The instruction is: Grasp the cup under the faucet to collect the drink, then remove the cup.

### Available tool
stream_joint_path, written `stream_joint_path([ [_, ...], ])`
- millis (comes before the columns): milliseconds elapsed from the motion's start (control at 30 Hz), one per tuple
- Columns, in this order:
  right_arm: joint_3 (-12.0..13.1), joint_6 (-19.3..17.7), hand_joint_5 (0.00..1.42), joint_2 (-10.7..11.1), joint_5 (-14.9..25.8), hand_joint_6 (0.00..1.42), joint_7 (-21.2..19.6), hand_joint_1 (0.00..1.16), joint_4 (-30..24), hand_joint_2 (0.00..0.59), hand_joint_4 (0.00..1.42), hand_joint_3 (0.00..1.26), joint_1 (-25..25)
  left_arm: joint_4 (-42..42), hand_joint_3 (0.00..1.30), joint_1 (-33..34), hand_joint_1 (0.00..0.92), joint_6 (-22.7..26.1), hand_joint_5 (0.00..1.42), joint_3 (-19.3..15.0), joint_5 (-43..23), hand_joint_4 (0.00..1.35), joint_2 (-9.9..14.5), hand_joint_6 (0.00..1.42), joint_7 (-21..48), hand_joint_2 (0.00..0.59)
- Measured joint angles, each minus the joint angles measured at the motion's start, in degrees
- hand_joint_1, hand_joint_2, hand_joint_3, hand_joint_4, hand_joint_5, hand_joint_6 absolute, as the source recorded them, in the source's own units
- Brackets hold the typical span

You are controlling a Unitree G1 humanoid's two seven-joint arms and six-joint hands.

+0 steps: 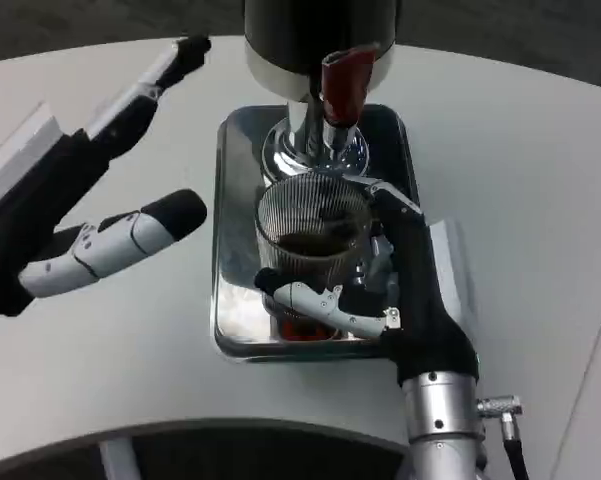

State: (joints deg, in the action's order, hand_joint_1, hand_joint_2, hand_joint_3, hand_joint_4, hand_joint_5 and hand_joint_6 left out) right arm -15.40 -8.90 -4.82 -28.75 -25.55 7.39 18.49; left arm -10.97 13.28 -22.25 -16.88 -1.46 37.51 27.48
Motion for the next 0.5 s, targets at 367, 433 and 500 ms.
stream_joint_path([
  [367,-2.1,1.3,1.04,1.5,0.1,1.42,4.4,1.06,-8.1,0.115,0.95,0.75,-5.6,-6.1,0.00,-11.0,0.000,4.1,0.00,-4.1,8.9,0.00,2.5,0.00,-0.5,0.134],
  [433,-2.6,1.6,1.04,1.6,0.0,1.42,5.3,1.06,-9.8,0.115,0.95,0.75,-6.3,-8.6,0.00,-12.6,0.000,5.5,0.00,-4.4,13.3,0.00,2.8,0.00,-1.0,0.121],
  [500,-2.9,1.8,1.04,1.7,-0.1,1.42,6.0,1.06,-11.4,0.115,0.95,0.75,-7.2,-10.0,0.00,-13.6,0.000,6.6,0.00,-4.4,15.6,0.00,2.8,0.00,-1.1,0.107],
])
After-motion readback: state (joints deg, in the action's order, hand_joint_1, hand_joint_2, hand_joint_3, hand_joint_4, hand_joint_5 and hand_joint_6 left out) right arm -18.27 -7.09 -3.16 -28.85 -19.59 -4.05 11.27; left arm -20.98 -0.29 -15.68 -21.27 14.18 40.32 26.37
